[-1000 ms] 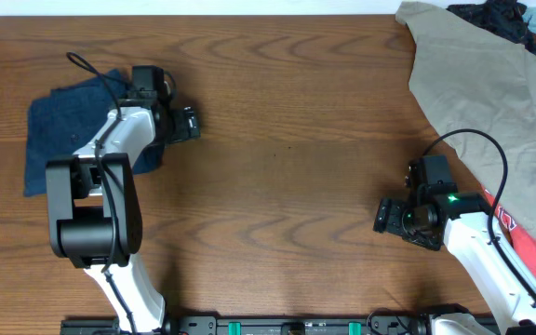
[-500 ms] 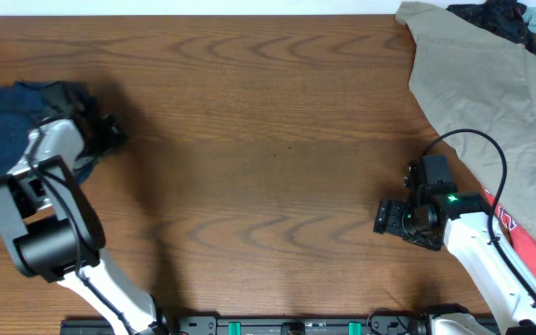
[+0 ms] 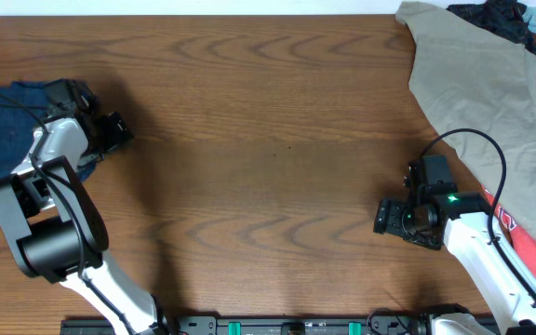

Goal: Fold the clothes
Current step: 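Release the shorts and withdraw the left gripper toward the base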

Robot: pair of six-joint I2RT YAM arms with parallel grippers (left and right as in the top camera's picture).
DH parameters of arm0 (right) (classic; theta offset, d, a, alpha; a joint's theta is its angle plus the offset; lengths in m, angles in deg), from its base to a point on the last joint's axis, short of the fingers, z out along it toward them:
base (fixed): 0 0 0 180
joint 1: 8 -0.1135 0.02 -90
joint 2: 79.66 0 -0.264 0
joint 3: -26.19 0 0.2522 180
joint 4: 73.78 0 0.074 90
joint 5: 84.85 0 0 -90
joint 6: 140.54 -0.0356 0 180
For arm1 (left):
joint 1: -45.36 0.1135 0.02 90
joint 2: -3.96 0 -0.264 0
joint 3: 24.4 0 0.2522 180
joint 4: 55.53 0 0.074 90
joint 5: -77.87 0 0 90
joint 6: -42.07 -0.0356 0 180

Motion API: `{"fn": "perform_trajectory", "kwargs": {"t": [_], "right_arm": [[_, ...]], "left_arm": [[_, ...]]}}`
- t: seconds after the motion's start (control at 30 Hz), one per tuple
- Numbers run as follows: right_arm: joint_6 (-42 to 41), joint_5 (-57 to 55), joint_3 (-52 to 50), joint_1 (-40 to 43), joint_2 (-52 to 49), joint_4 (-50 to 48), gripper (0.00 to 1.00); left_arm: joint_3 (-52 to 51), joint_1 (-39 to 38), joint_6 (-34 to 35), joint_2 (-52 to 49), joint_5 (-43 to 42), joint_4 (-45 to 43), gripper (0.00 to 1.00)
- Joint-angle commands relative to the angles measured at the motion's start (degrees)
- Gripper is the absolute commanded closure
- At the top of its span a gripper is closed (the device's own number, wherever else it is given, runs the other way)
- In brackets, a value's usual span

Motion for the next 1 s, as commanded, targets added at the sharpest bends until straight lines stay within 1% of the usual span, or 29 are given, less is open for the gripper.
{"fn": "perform_trajectory", "kwargs": {"t": [0.0, 0.2, 0.33, 0.43, 0.53, 0.63, 0.67, 0.77, 0.83, 0.9, 0.97], "right_arm": [[0.8, -0.2, 1.1, 0.5, 0.6, 0.0, 0.15], [0.8, -0.2, 1.1, 0.5, 0.6, 0.0, 0.15], [0.8, -0.2, 1.1, 0.5, 0.6, -0.2, 0.15], [0.8, -0.1, 1.1, 0.5, 0.6, -0.5, 0.14], [0.8, 0.6, 1.1, 0.5, 0.6, -0.9, 0.1], [0.7, 6.2, 1.1, 0.5, 0.6, -3.0, 0.09], [0.7, 8.4, 1.1, 0.5, 0.6, -4.2, 0.09], [0.8, 13.0, 1.1, 0.5, 0.6, -8.6, 0.09], [1.3, 12.9, 1.2, 0.6, 0.6, -10.8, 0.09], [3.0, 12.9, 1.6, 0.9, 0.6, -11.7, 0.06], [3.8, 12.9, 2.4, 1.6, 0.7, -11.4, 0.01]], "left_arm": [[0.0, -0.3, -0.4, 5.3, 1.2, 0.7, 0.02], [0.0, -1.0, -1.1, 12.5, 1.8, 1.9, 0.02], [0.0, -4.7, -2.6, 16.4, 1.5, 3.1, 0.02], [0.0, -10.4, -5.2, 17.8, 1.4, 3.3, 0.02], [0.0, -17.8, -9.0, 17.6, 1.4, 3.7, 0.02], [0.0, -26.1, -12.7, 17.2, 2.1, 5.7, 0.02], [0.0, -28.5, -13.8, 17.1, 3.0, 6.9, 0.02], [0.0, -34.9, -14.2, 17.1, 7.3, 13.8, 0.02], [0.0, -38.4, -14.1, 17.2, 9.5, 21.2, 0.02], [0.0, -40.2, -13.6, 17.2, 9.2, 28.5, 0.02], [0.0, -41.1, -12.1, 17.2, 7.2, 36.5, 0.02]]}}
